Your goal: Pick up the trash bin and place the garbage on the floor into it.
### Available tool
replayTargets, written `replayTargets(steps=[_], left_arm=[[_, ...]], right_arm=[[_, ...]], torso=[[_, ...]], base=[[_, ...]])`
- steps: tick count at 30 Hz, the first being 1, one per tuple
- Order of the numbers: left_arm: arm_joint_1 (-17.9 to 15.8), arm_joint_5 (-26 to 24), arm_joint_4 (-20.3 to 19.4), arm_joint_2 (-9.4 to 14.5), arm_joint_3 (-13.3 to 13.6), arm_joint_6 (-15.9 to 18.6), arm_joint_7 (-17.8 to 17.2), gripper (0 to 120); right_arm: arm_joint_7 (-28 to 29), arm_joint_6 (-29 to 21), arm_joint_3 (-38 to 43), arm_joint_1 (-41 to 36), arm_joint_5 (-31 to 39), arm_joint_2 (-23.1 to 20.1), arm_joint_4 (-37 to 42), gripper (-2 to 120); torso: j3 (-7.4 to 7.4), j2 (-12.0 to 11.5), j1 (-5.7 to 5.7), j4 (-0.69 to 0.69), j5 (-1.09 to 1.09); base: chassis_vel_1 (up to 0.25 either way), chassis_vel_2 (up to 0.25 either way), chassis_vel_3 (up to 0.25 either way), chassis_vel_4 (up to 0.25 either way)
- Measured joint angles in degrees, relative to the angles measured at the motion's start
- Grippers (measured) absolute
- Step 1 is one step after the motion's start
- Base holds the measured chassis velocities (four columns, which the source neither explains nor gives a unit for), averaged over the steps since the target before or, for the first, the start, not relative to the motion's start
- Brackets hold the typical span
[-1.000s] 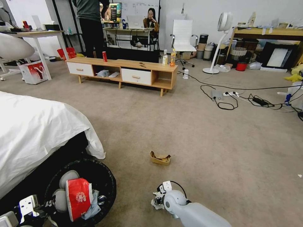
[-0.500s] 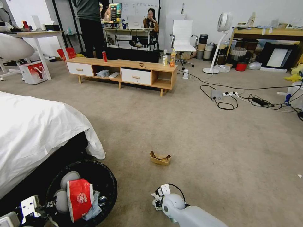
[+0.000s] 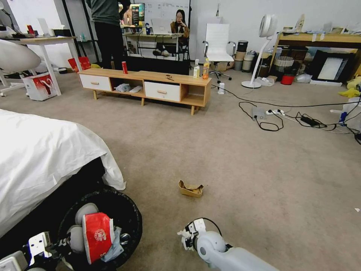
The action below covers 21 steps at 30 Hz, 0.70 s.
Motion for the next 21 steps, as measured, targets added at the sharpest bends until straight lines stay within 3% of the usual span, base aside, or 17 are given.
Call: replayTargets(steps=[5,12,17,21], left_arm=[[-0.3,-0.1,-0.1,0.0,0.1,0.0,-0.1,3],[-0.7,-0.2,-0.4,0.0,0.6,0.0,-0.2,3],[-1.4,-0.4,-0.7,-0.1,1.5,0.0,-0.4,3],[-1.6,-0.8,-0.8,-0.2,1.7,0.0,-0.5,3]], right_arm=[[0.5,0.0,3.3,0.0,0.2,-5.7,9.7,0],[1.6,-1.3,8.4,0.7,3.5,-10.5,22.4,0],[4.3,-3.6,13.3,4.1,12.3,-13.6,36.1,0],[6.1,-4.6,14.9,6.3,16.4,-13.5,41.6,0]], torso=[[0.0,0.0,0.0,-0.01,-0.01],[0.0,0.0,0.0,0.0,-0.01],[0.0,0.0,0.0,-0.01,-0.01],[0.0,0.0,0.0,0.0,-0.03]], base=[[0.0,0.0,0.0,0.0],[0.0,0.0,0.0,0.0],[0.0,0.0,0.0,0.0],[0.0,0.0,0.0,0.0]])
